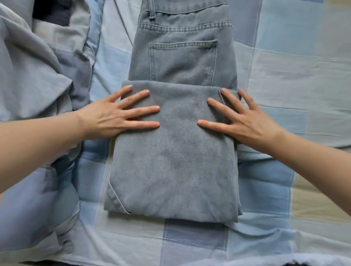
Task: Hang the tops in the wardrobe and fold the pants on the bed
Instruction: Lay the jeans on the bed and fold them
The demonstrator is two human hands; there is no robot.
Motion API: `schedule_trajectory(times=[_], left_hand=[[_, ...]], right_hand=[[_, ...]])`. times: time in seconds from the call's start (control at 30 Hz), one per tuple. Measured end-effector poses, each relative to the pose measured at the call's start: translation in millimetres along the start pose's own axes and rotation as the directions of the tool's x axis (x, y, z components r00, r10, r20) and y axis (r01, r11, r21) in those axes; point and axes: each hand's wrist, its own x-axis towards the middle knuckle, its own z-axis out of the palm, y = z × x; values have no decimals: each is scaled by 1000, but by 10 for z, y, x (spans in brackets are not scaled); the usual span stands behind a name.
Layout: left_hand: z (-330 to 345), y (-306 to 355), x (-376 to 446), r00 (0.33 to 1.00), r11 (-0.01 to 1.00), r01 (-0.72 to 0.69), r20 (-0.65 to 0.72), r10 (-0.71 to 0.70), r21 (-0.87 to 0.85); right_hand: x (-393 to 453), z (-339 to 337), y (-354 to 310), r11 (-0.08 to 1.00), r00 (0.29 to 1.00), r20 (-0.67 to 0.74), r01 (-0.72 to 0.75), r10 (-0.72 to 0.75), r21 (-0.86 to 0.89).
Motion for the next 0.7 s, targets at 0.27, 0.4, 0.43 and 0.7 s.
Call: schedule_trajectory(times=[0.27, 0.4, 0.43, 0.7], left_hand=[[-258, 95, 34, 994, 987, 74, 91, -62, -143], [-382, 101, 24, 972, 965, 117, 226, -63, -234], [-420, 107, 16, 965, 957, 120, 257, -50, -264], [-816, 284, -332, 931, -167, 350, 322, 170, -922]], right_hand=[[-80, -103, -41, 986, 998, 46, -42, 35, 160], [-114, -269, -16, 934, 992, 128, -66, 22, 351], [-150, -296, -16, 918, 989, 148, -59, 1, 391], [-842, -588, -284, 223, 988, 154, -148, -9, 963]])
